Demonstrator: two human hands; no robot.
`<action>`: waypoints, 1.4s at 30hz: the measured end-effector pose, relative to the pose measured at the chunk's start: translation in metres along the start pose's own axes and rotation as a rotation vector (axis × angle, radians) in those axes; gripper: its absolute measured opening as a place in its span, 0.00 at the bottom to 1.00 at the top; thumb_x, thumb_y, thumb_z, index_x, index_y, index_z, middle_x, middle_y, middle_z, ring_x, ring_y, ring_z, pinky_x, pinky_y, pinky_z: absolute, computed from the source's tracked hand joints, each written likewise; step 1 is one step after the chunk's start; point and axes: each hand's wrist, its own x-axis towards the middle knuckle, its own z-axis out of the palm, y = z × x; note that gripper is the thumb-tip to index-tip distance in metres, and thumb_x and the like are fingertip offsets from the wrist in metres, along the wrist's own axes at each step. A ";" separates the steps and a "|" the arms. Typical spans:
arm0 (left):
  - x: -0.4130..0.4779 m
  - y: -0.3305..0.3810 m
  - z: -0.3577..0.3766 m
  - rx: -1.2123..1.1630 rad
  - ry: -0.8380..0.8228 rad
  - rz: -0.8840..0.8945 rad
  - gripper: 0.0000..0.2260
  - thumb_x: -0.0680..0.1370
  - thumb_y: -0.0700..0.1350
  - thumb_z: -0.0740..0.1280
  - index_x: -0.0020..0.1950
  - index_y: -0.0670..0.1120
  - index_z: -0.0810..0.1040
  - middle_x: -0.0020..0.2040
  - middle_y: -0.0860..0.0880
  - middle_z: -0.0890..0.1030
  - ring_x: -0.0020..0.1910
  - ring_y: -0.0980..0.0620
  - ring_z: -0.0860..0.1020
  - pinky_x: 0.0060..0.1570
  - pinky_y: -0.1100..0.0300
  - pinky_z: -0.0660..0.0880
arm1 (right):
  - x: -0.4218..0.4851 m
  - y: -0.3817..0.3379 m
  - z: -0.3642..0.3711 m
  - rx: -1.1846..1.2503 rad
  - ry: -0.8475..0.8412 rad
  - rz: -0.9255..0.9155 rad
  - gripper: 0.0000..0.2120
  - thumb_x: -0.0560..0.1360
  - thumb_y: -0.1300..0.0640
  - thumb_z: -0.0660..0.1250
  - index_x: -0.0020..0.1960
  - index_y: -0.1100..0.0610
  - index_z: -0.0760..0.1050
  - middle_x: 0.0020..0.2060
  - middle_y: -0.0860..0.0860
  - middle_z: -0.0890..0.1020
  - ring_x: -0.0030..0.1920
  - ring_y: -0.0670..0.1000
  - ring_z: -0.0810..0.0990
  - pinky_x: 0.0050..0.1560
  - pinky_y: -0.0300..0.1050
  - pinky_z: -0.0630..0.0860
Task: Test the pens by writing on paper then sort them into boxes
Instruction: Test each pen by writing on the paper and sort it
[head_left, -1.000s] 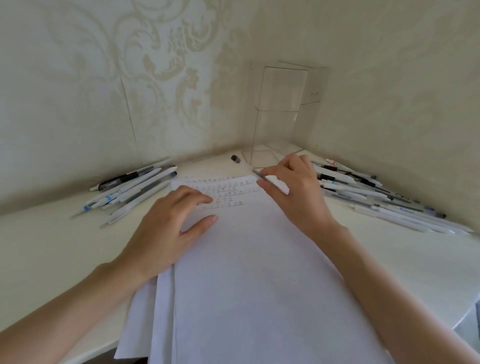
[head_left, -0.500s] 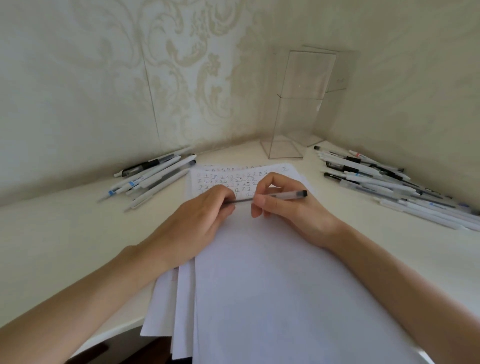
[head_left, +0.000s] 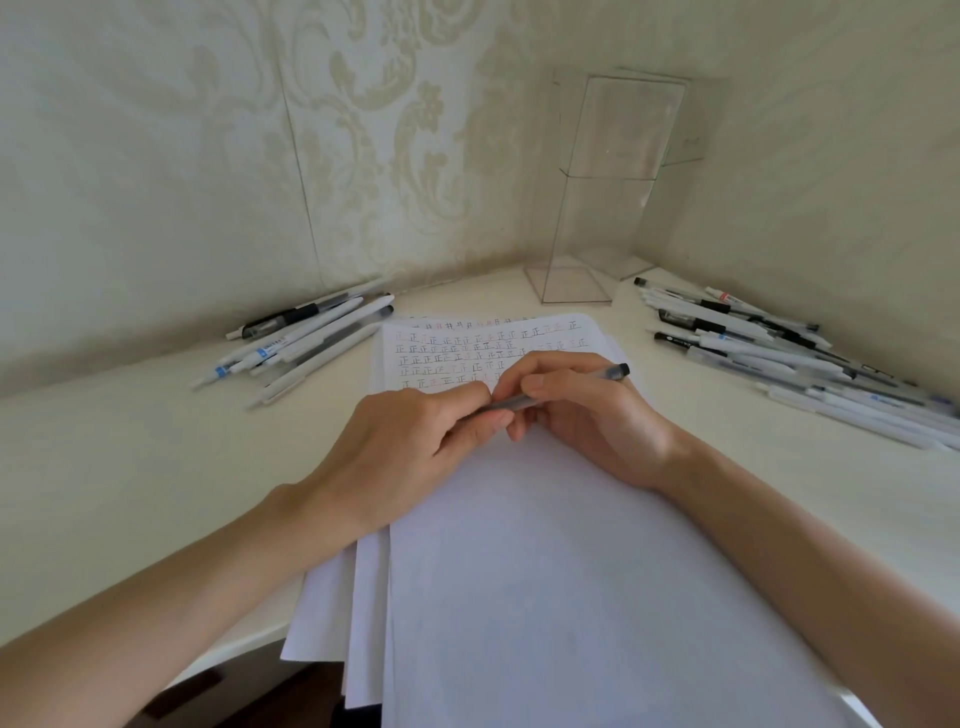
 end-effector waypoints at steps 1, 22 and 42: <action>0.000 0.001 0.000 -0.022 0.005 -0.007 0.14 0.76 0.62 0.52 0.41 0.55 0.68 0.24 0.52 0.65 0.27 0.55 0.68 0.28 0.67 0.64 | 0.000 0.000 0.000 0.019 0.001 -0.001 0.09 0.71 0.65 0.58 0.43 0.66 0.77 0.35 0.57 0.80 0.36 0.52 0.77 0.41 0.41 0.74; 0.001 -0.009 0.004 0.218 -0.079 0.009 0.23 0.73 0.67 0.47 0.55 0.59 0.74 0.39 0.58 0.72 0.43 0.55 0.76 0.32 0.61 0.65 | 0.039 0.002 -0.018 -0.624 0.676 0.108 0.14 0.68 0.64 0.66 0.30 0.55 0.61 0.23 0.51 0.66 0.23 0.45 0.60 0.22 0.36 0.56; 0.002 -0.008 0.004 0.228 -0.077 -0.018 0.21 0.75 0.65 0.49 0.54 0.58 0.75 0.36 0.59 0.68 0.42 0.54 0.77 0.28 0.64 0.58 | 0.040 0.011 -0.024 -0.711 0.656 0.098 0.14 0.68 0.61 0.64 0.32 0.54 0.60 0.24 0.48 0.62 0.26 0.46 0.59 0.24 0.37 0.55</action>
